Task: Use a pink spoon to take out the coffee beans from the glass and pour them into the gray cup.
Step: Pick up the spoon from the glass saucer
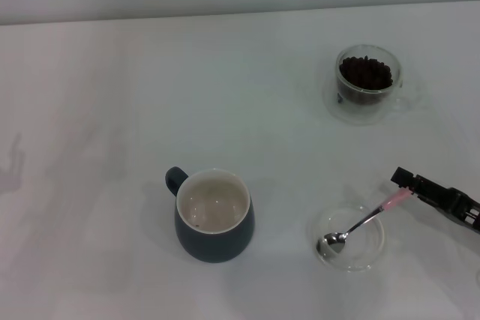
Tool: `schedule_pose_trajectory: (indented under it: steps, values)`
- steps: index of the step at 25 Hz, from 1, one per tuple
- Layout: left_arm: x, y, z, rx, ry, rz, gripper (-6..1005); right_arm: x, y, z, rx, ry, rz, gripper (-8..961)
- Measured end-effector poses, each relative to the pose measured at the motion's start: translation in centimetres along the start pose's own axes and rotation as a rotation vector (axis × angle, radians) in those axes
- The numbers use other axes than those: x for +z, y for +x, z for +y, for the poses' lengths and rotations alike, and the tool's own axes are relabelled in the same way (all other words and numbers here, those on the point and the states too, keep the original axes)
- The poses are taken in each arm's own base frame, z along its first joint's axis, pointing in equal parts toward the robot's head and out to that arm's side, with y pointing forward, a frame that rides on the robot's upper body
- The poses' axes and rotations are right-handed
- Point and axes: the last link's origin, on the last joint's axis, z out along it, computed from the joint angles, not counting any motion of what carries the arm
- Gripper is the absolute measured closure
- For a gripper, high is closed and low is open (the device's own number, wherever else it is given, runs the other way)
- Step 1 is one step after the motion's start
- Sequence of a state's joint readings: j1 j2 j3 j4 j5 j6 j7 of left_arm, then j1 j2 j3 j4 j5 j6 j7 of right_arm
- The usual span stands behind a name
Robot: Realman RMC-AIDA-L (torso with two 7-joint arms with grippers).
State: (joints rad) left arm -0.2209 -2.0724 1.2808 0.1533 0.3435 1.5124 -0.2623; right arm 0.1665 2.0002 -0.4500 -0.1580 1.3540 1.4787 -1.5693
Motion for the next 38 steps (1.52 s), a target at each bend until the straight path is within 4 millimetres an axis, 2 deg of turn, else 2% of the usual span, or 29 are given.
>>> schedule_pose_trajectory:
  steps: [10, 16, 21, 38]
  values:
    - [0.12, 0.03, 0.03, 0.003, -0.002, 0.002, 589, -0.02, 0.08, -0.1, -0.003, 0.007, 0.001, 409]
    - [0.22, 0.05, 0.05, 0.004, -0.004, 0.004, 590, 0.06, 0.1, -0.14, -0.002, 0.011, -0.001, 549]
    - [0.3, 0.08, 0.03, 0.005, -0.005, 0.005, 591, 0.08, 0.13, -0.26, -0.003, 0.019, 0.002, 589]
    - [0.59, -0.02, -0.17, 0.03, 0.011, -0.001, 591, 0.13, 0.59, -0.49, -0.002, 0.035, 0.02, 582]
